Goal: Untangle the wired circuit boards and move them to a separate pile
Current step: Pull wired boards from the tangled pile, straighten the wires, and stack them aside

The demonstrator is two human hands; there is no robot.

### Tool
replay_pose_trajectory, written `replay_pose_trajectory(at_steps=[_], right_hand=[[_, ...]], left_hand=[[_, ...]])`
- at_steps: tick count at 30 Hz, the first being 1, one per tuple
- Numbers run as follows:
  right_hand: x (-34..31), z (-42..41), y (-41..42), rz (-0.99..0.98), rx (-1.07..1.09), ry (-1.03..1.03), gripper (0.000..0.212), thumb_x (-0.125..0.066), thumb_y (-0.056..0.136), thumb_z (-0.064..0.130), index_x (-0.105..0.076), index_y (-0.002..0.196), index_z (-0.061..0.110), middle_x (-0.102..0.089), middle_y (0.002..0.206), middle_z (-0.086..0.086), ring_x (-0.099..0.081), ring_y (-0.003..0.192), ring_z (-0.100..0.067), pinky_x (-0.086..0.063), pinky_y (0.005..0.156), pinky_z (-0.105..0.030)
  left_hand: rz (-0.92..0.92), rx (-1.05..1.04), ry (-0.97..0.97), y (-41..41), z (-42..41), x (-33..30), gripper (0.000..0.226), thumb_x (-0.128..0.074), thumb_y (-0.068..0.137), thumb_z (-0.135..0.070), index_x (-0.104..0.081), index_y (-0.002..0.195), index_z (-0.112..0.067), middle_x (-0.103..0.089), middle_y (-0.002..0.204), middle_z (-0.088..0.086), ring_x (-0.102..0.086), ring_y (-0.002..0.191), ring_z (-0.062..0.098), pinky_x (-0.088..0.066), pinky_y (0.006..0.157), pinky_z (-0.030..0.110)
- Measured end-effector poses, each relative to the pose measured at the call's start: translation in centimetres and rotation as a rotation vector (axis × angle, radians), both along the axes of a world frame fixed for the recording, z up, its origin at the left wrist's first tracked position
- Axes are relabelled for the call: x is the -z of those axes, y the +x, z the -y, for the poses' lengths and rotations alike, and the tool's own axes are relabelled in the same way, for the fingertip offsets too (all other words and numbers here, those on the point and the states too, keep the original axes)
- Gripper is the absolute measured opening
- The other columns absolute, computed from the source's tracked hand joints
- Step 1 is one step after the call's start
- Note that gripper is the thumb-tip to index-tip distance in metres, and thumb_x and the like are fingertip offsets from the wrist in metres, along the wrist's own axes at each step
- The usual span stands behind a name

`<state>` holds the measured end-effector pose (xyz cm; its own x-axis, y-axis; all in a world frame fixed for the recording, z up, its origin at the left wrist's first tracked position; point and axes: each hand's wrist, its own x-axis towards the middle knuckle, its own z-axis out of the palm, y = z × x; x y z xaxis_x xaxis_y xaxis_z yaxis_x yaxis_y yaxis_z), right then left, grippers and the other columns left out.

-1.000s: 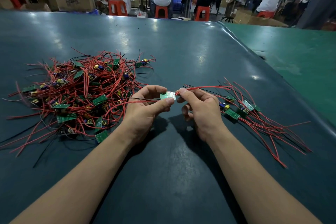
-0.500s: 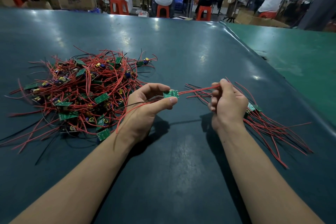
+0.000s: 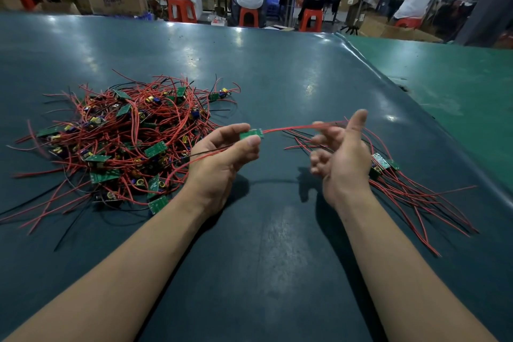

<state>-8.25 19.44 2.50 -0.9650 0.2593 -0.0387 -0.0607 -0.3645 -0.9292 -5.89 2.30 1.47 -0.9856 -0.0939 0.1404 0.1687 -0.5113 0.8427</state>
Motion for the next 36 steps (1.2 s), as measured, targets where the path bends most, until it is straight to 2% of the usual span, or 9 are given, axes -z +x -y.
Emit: replay_pose_trajectory(at_steps=[2,5,7,12,17,25,29,33,36], right_hand=[[0.4,1.0,0.9,-0.049,-0.251,0.176,0.062,-0.046,0.076,0.07,-0.065,0.096,0.015,-0.06,0.071,0.0,-0.048,0.038,-0.011,-0.035,0.033,-0.018],[1.2,2.6,2.2,-0.163,-0.504,0.421,0.03,-0.072,0.078,0.037,-0.059,0.102,0.024,-0.062,0.077,-0.006,-0.05,0.037,-0.014,-0.037,0.032,-0.02],[1.3,2.7,2.5,-0.214,-0.467,0.445,0.022,-0.074,0.084,0.018,-0.061,0.099,0.027,-0.064,0.075,-0.006,-0.051,0.039,-0.016,-0.039,0.034,-0.021],[0.6,2.6,2.8,-0.28,-0.371,0.342,0.025,-0.079,0.067,0.028,-0.067,0.086,0.019,-0.071,0.071,0.0,-0.062,0.057,-0.015,-0.048,0.042,-0.029],[0.7,3.2,3.1,-0.284,-0.267,0.391,0.019,-0.076,0.083,0.014,-0.058,0.076,0.017,-0.06,0.055,0.0,-0.045,0.037,-0.013,-0.035,0.035,-0.02],[0.2,2.4,2.4,0.0,0.297,-0.378,0.049,-0.055,0.092,0.057,-0.05,0.07,0.013,-0.053,0.047,-0.001,-0.041,0.033,-0.012,-0.027,0.034,-0.015],[0.5,2.9,2.0,0.007,0.185,-0.272,0.048,-0.054,0.092,0.056,-0.054,0.073,0.013,-0.054,0.049,-0.001,-0.041,0.033,-0.012,-0.027,0.034,-0.016],[0.8,3.3,1.4,-0.006,0.114,-0.128,0.045,-0.049,0.098,0.051,-0.056,0.079,0.011,-0.053,0.048,0.0,-0.04,0.032,-0.012,-0.026,0.034,-0.014],[1.0,3.3,0.8,0.013,0.094,-0.095,0.046,-0.047,0.099,0.05,-0.056,0.076,0.011,-0.051,0.045,0.001,-0.04,0.031,-0.011,-0.025,0.035,-0.013]], left_hand=[[0.047,-0.001,0.07,0.0,0.1,0.0,0.036,-0.071,0.065,-0.004,-0.063,0.1,-0.007,-0.072,0.073,0.003,-0.068,0.064,0.012,-0.057,0.063,0.021],[0.009,0.061,0.002,0.2,0.0,0.1,0.024,-0.072,0.066,-0.008,-0.063,0.087,-0.005,-0.07,0.07,0.004,-0.066,0.059,0.013,-0.057,0.061,0.023],[-0.019,0.109,-0.032,0.4,-0.1,0.1,0.016,-0.075,0.065,-0.015,-0.066,0.076,-0.007,-0.068,0.067,0.007,-0.062,0.055,0.017,-0.056,0.06,0.026],[0.047,0.06,-0.158,0.1,0.0,-0.2,0.023,-0.078,0.059,-0.038,-0.07,0.058,-0.017,-0.06,0.056,0.003,-0.049,0.046,0.013,-0.041,0.048,0.022],[0.052,0.042,-0.179,0.3,-0.4,-0.3,0.029,-0.07,0.065,-0.045,-0.069,0.064,-0.015,-0.058,0.053,0.001,-0.045,0.042,0.01,-0.037,0.042,0.019],[-0.258,-0.718,-1.085,0.8,0.6,0.6,0.036,-0.064,0.091,-0.035,-0.064,0.062,-0.013,-0.059,0.053,0.0,-0.056,0.051,0.023,-0.047,0.054,0.035],[-0.274,-0.934,-1.35,0.7,1.9,0.1,0.015,-0.062,0.088,-0.03,-0.067,0.087,-0.016,-0.065,0.081,-0.001,-0.054,0.082,0.028,-0.042,0.072,0.038],[0.15,-0.991,-1.611,0.4,4.1,0.1,0.043,-0.062,0.083,-0.033,-0.056,0.12,-0.013,-0.056,0.117,0.014,-0.045,0.112,0.037,-0.034,0.09,0.046],[0.325,-0.884,-1.72,0.3,4.8,0.4,0.043,-0.06,0.088,-0.038,-0.06,0.12,-0.01,-0.055,0.121,0.016,-0.047,0.111,0.039,-0.032,0.093,0.047]])
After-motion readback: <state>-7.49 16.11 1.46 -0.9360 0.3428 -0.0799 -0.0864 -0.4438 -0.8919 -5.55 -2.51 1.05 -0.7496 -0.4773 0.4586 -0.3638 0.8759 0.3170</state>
